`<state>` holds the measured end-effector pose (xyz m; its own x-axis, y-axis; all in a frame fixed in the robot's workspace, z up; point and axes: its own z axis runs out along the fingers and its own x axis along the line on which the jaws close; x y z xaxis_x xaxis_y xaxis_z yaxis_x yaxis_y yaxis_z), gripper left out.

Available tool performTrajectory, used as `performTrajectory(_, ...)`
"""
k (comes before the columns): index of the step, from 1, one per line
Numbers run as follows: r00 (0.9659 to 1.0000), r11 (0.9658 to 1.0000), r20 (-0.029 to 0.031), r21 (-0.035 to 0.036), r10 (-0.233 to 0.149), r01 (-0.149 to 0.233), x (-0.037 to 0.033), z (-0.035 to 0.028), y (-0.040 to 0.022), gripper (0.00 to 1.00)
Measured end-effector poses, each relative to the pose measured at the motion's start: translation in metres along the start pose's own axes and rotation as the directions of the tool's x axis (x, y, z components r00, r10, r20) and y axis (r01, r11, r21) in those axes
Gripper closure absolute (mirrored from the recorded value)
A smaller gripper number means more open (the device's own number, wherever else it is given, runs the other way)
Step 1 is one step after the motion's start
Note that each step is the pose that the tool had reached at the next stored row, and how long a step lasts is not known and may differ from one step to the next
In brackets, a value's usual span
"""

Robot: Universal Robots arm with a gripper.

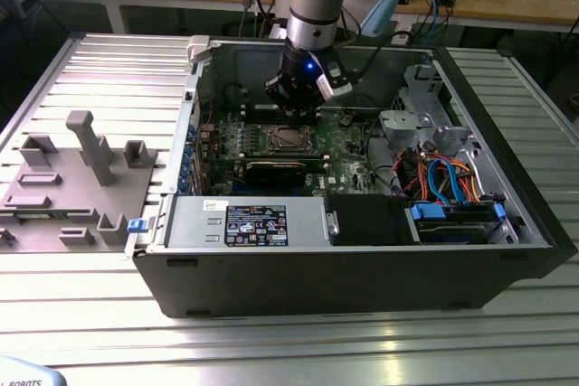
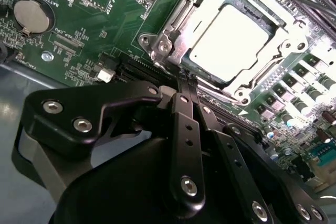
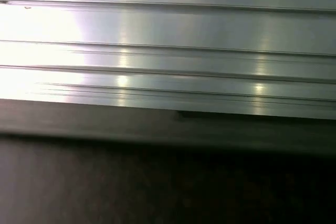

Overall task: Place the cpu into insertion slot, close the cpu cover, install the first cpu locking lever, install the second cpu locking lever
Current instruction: 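Install the first cpu locking lever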

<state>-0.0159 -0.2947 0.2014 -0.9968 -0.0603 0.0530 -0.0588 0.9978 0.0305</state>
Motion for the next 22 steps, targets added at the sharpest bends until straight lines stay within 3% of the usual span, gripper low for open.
performTrajectory(3,1.0000,1.0000,-0.0004,0.0014,0.000,0.000,0.0004,-0.0065,-0.0003,0.89)
performTrajectory(7,1.0000,1.0000,-0.0003,0.0020,0.000,0.000,0.0009,-0.0082,-0.0065,0.89)
performTrajectory(14,1.0000,1.0000,-0.0005,0.0054,0.003,-0.003,0.0020,-0.0088,-0.0243,0.89)
performTrajectory(16,1.0000,1.0000,-0.0003,0.0058,0.005,-0.005,0.0025,-0.0090,-0.0332,0.89)
performTrajectory(18,1.0000,1.0000,-0.0005,0.0069,0.005,-0.005,0.0028,-0.0091,-0.0378,0.89)
performTrajectory(22,1.0000,0.9999,-0.0010,0.0153,0.006,-0.006,0.0032,-0.0097,-0.0463,0.89)
